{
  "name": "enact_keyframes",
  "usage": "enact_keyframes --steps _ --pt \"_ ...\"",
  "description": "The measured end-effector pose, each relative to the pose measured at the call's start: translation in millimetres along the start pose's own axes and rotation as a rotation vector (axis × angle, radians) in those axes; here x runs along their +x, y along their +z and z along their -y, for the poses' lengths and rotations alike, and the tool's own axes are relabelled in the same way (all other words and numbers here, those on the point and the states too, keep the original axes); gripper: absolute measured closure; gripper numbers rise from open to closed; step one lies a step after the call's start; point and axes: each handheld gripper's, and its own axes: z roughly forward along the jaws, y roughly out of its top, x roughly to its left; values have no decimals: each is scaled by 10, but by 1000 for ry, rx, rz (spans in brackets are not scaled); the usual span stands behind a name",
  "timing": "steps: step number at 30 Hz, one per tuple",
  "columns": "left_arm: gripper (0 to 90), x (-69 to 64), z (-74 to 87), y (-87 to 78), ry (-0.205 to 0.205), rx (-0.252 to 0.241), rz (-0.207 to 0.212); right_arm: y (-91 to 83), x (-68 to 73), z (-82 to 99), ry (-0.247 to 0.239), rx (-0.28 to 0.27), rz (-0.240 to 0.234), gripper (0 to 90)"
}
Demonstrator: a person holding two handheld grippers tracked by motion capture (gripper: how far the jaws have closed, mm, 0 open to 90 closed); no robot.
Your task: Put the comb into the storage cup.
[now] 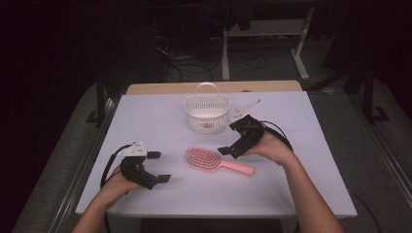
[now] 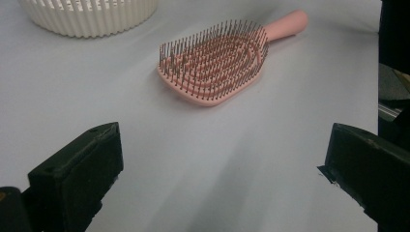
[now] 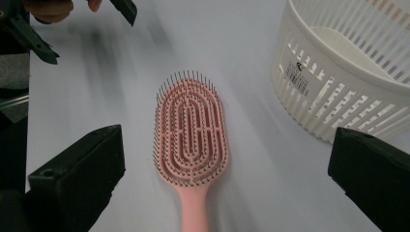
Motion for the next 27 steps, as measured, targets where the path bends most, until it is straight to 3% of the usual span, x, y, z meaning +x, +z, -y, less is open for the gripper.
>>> enact_keyframes --steps 27 --pt "2 1 -1 -9 8 3 4 158 79 43 -58 166 -7 0"
